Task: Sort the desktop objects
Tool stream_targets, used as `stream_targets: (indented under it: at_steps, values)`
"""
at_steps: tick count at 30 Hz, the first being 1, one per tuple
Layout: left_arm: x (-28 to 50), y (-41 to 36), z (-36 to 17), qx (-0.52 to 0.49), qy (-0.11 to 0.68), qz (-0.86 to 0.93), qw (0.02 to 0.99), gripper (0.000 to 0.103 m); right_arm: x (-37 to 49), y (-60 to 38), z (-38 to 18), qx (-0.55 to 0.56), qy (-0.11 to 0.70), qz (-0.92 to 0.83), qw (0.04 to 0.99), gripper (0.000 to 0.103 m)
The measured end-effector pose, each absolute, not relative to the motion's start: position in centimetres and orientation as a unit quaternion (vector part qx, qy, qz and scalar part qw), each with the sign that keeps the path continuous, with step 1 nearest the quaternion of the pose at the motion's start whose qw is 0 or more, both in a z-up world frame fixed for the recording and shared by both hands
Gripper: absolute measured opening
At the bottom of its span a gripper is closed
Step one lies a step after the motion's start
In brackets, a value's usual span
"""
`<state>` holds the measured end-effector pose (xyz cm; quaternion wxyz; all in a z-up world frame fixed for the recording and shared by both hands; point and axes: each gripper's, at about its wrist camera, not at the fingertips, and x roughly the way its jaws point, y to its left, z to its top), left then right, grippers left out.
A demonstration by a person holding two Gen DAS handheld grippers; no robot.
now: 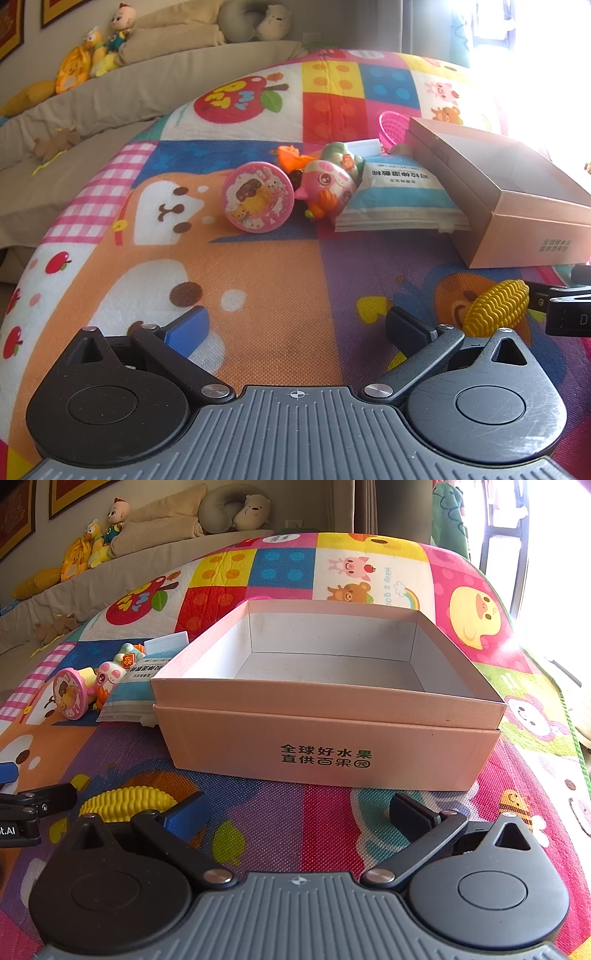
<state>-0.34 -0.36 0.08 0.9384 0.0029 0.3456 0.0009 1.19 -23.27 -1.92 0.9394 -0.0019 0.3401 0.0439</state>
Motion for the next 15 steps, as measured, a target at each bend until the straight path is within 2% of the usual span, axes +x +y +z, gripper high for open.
stream_targets:
  at_steps: [11, 15]
  values:
    - [0.1, 0.8, 0.6, 0.022, 0.381, -0.046, 0.923, 0.103, 0.0, -23.0, -1.4, -0.006, 0.377, 0.034, 0.926, 0.103]
    - [0.6, 1.9, 1.3, -0.007, 0.382, -0.061, 0.922, 0.103, 0.1, -23.0, -1.3, -0.007, 0.379, 0.034, 0.925, 0.103]
